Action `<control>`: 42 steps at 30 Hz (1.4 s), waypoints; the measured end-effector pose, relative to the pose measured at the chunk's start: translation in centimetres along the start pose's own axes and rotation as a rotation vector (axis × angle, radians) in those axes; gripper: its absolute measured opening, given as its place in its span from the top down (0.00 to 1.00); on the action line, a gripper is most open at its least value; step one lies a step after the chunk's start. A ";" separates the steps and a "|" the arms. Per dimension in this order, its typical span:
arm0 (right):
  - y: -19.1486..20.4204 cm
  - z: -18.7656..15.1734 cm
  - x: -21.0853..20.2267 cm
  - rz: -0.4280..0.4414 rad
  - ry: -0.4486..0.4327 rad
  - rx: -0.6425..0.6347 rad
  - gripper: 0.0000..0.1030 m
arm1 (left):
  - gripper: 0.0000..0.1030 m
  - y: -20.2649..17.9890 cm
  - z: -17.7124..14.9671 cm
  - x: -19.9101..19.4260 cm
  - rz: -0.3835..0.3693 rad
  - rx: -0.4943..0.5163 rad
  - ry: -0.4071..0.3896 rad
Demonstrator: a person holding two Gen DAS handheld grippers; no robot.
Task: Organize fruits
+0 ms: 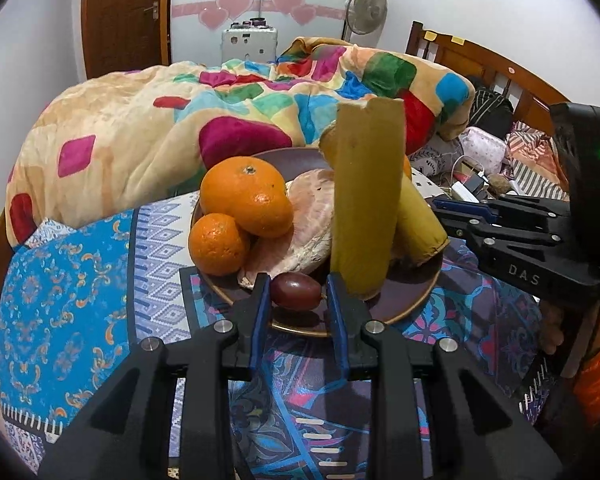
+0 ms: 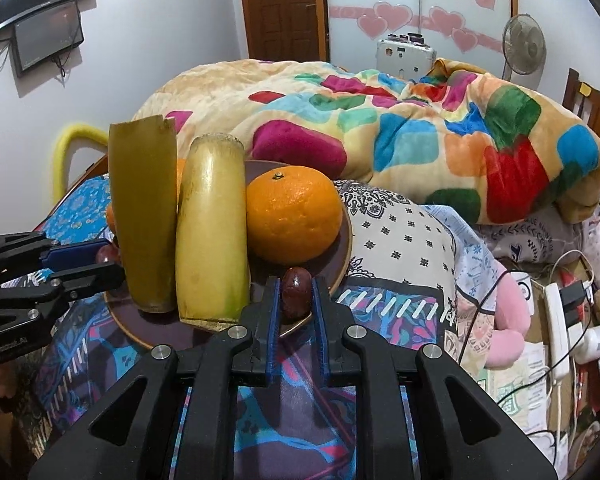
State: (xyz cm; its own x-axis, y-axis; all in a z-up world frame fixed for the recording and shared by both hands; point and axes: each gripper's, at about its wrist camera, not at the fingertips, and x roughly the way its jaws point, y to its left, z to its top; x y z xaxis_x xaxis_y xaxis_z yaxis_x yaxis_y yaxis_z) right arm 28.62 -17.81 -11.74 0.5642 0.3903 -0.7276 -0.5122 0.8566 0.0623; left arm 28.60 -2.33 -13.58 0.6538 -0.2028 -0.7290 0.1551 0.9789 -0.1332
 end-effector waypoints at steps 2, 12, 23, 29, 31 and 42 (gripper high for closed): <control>0.1 0.0 0.0 -0.016 0.003 -0.007 0.81 | 0.66 0.2 0.0 0.0 -0.001 -0.010 0.003; 0.1 -0.1 -3.5 -0.043 -0.057 0.005 0.72 | 0.62 0.6 -0.1 -4.0 0.006 -0.046 -0.074; 4.6 -1.0 -16.6 -0.059 -0.324 -0.009 0.72 | 0.62 -2.2 -1.4 -18.1 0.037 -0.028 -0.330; 8.4 -2.9 -23.4 -0.078 -0.501 -0.020 0.61 | 0.54 -4.8 -4.3 -26.0 0.087 0.019 -0.500; 9.7 -3.8 -25.2 -0.086 -0.555 -0.022 0.56 | 0.44 -5.4 -5.4 -28.0 0.099 0.024 -0.548; 13.2 -6.8 -29.9 -0.179 -0.723 -0.017 0.04 | 0.07 -7.1 -9.1 -33.7 0.135 0.050 -0.674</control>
State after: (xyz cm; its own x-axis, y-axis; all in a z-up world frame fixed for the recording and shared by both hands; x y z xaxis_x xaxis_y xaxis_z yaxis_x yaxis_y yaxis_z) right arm 0.60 -20.49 6.20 0.9224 0.3746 -0.0945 -0.3787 0.9250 -0.0299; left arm -1.28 -2.17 5.77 0.9852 -0.0672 -0.1580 0.0637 0.9976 -0.0274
